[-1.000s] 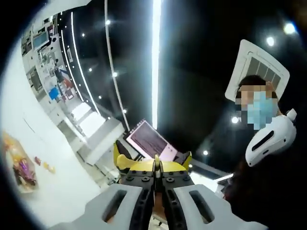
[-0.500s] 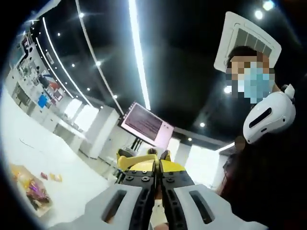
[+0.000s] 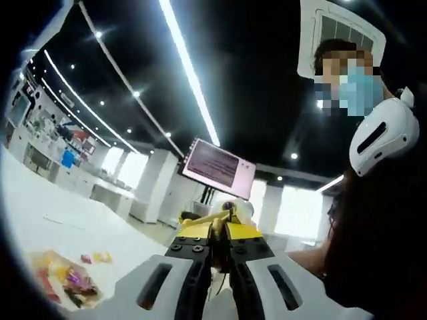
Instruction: Place the target food into the container with the food tongs after gripping and lifting it, then release it inside without dropping or visibly crushing the food.
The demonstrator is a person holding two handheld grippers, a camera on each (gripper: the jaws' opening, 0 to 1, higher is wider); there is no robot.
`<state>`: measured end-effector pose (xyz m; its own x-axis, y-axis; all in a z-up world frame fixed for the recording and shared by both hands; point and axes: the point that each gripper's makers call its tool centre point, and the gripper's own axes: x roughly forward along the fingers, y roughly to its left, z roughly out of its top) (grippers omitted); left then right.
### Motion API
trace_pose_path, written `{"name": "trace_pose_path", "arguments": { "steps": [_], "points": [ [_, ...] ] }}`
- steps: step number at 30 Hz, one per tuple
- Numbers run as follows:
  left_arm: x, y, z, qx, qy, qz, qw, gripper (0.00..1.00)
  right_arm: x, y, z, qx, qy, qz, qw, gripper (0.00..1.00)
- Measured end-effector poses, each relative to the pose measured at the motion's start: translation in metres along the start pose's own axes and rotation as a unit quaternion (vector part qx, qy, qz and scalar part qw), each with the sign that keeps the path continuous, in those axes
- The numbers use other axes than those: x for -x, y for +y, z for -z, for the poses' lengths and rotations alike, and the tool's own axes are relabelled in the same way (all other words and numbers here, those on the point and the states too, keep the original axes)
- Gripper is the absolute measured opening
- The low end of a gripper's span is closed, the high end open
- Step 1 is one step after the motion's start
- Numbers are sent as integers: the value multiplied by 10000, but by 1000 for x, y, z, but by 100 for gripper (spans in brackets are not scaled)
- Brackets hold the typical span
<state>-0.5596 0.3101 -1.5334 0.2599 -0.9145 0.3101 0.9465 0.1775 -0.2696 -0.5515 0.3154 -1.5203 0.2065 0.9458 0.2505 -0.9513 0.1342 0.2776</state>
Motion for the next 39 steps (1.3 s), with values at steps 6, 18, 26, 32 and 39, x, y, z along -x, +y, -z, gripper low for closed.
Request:
{"name": "trace_pose_path", "arguments": {
  "steps": [6,18,26,32,39],
  "points": [
    [16,21,24,-70,347,-538,9979,20,10,-20,13,56,357,372,9987,26],
    [71,107,107,-1773,1723,-2516,9357,68,60,-85,67,11,1890,1693,9673,26],
    [107,143,136,-1622,2420,-3056,9065,85,77,-104,79,-122,2168,2153,9521,26],
    [137,169,136,-1541,2381,-3648,8869,94,87,-119,83,-104,2390,2343,9423,26],
    [135,170,135,-1515,2285,-3656,8895,99,94,-160,81,135,2715,2625,9259,26]
  ]
}}
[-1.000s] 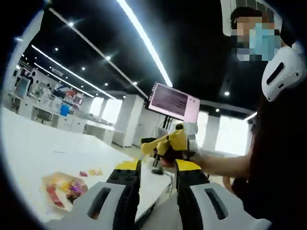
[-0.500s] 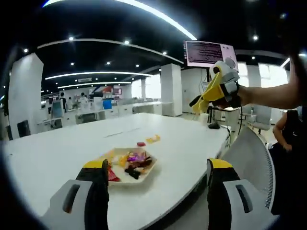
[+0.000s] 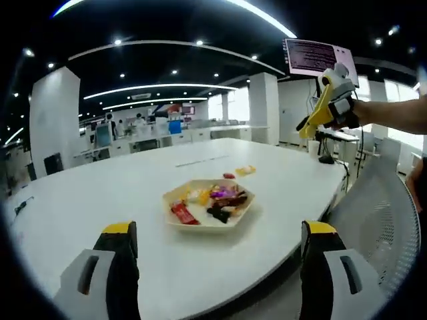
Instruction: Place the target food into the container with the food tongs after gripping and lifting it, then release it inside without dropping or visibly crushing the food.
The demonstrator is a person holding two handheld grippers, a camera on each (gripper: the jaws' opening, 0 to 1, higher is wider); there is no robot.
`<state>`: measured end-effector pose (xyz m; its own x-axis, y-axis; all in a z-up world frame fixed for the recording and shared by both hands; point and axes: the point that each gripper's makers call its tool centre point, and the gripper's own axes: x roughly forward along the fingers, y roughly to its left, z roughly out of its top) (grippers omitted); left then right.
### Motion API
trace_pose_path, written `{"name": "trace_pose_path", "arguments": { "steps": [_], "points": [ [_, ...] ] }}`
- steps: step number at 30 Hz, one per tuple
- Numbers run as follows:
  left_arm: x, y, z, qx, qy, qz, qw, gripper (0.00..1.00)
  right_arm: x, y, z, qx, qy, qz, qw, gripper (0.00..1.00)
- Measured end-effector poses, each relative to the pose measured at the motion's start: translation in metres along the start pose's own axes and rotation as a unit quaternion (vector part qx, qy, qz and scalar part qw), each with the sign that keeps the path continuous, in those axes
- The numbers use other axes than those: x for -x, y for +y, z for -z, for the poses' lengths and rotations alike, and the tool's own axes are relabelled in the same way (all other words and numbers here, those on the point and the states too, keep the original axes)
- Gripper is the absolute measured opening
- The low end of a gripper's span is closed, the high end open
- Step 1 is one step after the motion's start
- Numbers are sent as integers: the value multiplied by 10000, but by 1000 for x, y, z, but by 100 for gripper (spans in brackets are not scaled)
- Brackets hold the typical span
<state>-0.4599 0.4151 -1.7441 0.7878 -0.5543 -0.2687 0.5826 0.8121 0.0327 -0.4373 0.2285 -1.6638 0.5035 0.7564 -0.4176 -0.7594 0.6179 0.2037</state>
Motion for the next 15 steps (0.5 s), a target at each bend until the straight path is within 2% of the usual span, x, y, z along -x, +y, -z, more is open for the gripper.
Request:
{"name": "trace_pose_path", "arguments": {
  "steps": [9,15],
  "points": [
    [0,-2,5,47,146,50,9999,99,-13,-43,-3,504,432,257,9975,26],
    [-1,-4,7,67,214,78,9997,99,-24,-75,-5,810,593,443,9940,26]
  ]
}}
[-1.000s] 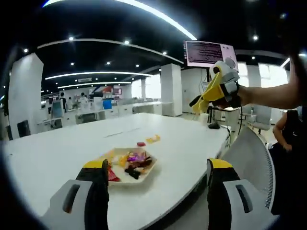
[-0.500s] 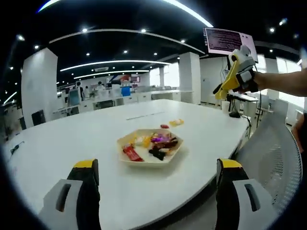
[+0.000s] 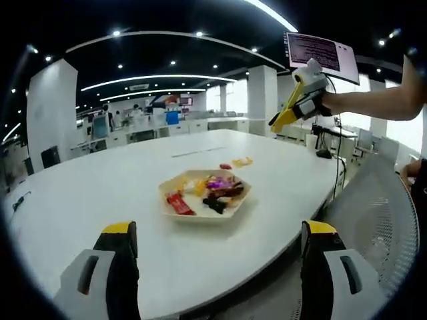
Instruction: Place the target food into the container with the food tongs after gripping and lifting it, then release it inside without dropping or visibly crushing the food.
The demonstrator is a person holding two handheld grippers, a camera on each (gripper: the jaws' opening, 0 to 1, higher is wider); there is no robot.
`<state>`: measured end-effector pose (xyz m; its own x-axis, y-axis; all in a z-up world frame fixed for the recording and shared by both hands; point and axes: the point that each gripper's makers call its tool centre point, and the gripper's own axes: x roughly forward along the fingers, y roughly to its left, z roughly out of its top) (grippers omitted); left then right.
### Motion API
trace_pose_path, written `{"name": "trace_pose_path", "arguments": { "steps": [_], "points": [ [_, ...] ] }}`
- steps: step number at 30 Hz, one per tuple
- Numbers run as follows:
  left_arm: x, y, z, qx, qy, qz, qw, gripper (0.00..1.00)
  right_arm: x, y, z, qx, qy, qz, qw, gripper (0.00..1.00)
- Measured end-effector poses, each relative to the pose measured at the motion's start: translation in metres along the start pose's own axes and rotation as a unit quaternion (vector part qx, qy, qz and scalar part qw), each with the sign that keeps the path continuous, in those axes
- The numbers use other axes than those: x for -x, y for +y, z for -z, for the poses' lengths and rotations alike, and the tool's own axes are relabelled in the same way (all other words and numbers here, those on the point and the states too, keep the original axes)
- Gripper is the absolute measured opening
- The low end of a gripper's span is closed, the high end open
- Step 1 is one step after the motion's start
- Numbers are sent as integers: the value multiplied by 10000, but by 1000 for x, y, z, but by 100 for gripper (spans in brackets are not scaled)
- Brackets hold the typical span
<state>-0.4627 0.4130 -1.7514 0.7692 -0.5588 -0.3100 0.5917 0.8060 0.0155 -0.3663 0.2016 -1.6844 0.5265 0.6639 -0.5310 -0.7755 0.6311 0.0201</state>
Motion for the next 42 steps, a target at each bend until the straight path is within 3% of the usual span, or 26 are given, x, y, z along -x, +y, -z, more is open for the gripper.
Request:
{"name": "trace_pose_path", "arguments": {
  "steps": [9,19,34,42],
  "points": [
    [0,0,2,77,53,-8,10000,99,-35,-51,12,513,326,154,9980,24],
    [-1,0,6,112,185,-16,9998,99,-64,-115,44,830,764,405,9928,24],
    [-1,2,8,127,235,-61,9996,98,-97,-168,78,1273,1450,429,9803,25],
    [-2,3,10,150,291,-81,9994,97,-112,-184,88,1363,1592,348,9772,26]
  ]
}}
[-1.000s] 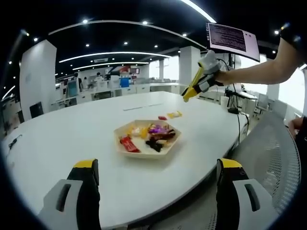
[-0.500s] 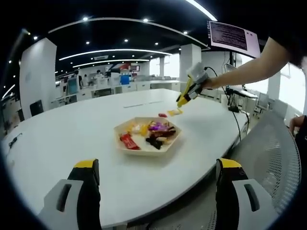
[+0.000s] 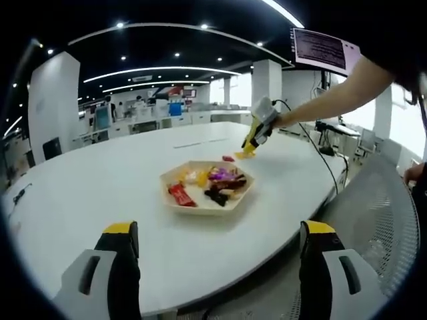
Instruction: Place the target food into the container with the food tongs after gripping and lifting it, then release it inside without dropping or visibly crushing the food.
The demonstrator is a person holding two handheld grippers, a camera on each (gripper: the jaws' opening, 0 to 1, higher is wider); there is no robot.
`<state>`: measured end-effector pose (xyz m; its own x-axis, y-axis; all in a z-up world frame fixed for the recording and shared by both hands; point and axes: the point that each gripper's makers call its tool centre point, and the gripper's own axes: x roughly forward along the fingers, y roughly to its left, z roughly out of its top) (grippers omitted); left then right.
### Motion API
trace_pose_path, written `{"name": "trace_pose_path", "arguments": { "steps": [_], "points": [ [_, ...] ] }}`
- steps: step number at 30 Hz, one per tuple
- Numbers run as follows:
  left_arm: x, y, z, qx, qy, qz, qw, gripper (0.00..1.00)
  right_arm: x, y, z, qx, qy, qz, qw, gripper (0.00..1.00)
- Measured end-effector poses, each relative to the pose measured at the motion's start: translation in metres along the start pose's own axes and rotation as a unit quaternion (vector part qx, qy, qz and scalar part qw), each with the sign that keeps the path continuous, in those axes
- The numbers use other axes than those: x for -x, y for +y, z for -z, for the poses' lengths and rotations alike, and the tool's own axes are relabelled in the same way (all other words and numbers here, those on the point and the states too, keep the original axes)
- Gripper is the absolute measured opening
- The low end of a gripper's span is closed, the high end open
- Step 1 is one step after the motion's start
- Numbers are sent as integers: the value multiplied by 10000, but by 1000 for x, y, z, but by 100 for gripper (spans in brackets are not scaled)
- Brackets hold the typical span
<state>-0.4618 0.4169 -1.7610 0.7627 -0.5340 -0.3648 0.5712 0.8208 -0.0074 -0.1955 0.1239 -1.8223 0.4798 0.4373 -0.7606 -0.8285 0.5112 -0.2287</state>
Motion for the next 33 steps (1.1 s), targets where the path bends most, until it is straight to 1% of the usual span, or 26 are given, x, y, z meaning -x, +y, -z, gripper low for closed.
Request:
{"name": "trace_pose_path", "arguments": {
  "steps": [1,4,6,9,11,12,13,14,15,16,17,18,19,21,22,23,24,26,27,28,30,32,33],
  "points": [
    [0,1,0,5,4,-5,10000,97,-1,0,-1,-120,-3,-79,9999,26],
    [0,1,1,12,9,-7,10000,96,-3,-1,2,30,64,-124,9999,26],
    [0,1,1,14,26,2,10000,95,-3,-1,2,34,51,-141,9999,27],
    [0,1,2,20,37,2,10000,95,-6,-4,4,207,80,-93,9997,28],
    [0,1,3,24,53,11,10000,95,-6,-6,4,214,93,-64,9997,28],
    [0,1,3,28,59,12,10000,94,-6,-8,5,291,131,-12,9995,29],
    [0,1,3,33,62,15,10000,94,-6,-11,4,634,157,54,9978,30],
    [0,1,3,34,65,12,10000,94,-6,-11,3,689,135,65,9975,30],
    [0,1,3,39,61,17,10000,93,-6,-12,2,956,163,115,9952,30],
    [0,1,3,40,65,19,10000,93,-6,-12,2,998,187,124,9948,30],
    [0,0,4,44,74,28,10000,92,-6,-14,3,1221,238,179,9921,30],
    [0,0,4,43,79,32,10000,92,-7,-13,3,1263,239,147,9916,30],
    [0,0,4,47,86,35,9999,92,-8,-13,4,1125,224,107,9933,30],
    [0,0,4,53,96,32,9999,92,-10,-19,6,429,196,20,9989,30],
    [0,0,4,56,102,28,9999,92,-10,-21,7,174,169,-14,9997,30],
    [0,0,5,57,108,24,9999,92,-10,-24,8,-156,125,-42,9998,30],
    [0,0,5,57,108,20,9999,91,-10,-26,9,-352,89,-49,9993,30],
    [0,0,5,64,113,16,9999,91,-10,-28,11,-862,16,-15,9963,30],
    [0,0,5,63,117,19,9999,90,-10,-27,11,-1021,-4,-18,9948,29],
    [0,-1,5,62,121,34,9999,90,-9,-27,12,-1059,-14,-13,9944,29],
    [0,-1,5,66,142,51,9999,89,-8,-21,12,-1203,-21,-133,9927,28],
    [0,-1,6,67,149,54,9999,89,-8,-17,12,-1175,-3,-98,9930,27],
    [0,-1,6,68,144,50,9999,89,-7,-14,12,-1332,-2,-93,9910,26]
  ]
}}
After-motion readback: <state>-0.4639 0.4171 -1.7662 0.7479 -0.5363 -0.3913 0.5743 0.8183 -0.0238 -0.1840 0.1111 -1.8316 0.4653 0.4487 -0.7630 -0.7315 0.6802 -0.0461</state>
